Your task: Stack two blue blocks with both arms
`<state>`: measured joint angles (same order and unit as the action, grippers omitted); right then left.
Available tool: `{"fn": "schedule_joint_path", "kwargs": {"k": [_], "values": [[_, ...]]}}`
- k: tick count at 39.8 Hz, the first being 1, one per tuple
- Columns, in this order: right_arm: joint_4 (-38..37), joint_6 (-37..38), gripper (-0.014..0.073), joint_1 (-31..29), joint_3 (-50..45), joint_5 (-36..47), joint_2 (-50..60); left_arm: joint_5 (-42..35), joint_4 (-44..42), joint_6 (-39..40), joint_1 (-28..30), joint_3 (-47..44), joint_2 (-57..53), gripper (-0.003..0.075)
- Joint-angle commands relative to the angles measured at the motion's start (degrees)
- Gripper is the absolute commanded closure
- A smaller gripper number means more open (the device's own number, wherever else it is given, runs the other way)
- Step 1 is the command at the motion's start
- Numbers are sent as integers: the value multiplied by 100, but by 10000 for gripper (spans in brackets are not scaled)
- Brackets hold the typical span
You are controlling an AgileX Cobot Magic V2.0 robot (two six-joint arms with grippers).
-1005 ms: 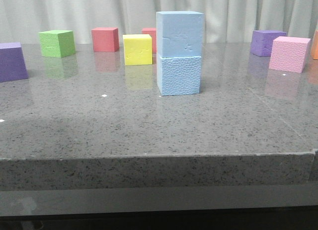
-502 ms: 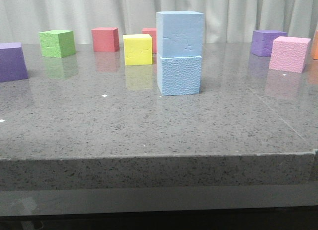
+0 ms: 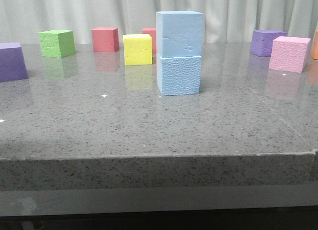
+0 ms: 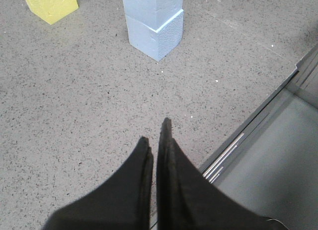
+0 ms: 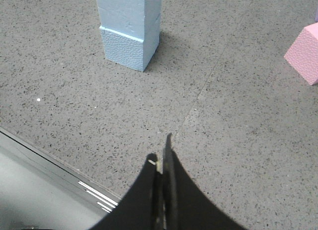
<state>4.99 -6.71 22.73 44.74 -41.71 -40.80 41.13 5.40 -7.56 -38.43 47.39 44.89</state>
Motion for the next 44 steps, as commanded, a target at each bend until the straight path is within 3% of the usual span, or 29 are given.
{"fn": "schedule_joint_path", "kwargs": {"k": [1, 22, 33, 44], "values": [[13, -50, 660, -42, 143, 438, -29, -449, 27, 1, -32, 146, -26, 739], [13, -50, 660, -42, 143, 438, -29, -522, 97, 1, 113, 33, -177, 739], [13, -50, 660, -42, 143, 438, -29, -1240, 171, 1, 1750, -845, -1172, 739], [13, -50, 660, -42, 143, 438, -29, -2780, 171, 1, 3075, -2654, -2811, 739]]}}
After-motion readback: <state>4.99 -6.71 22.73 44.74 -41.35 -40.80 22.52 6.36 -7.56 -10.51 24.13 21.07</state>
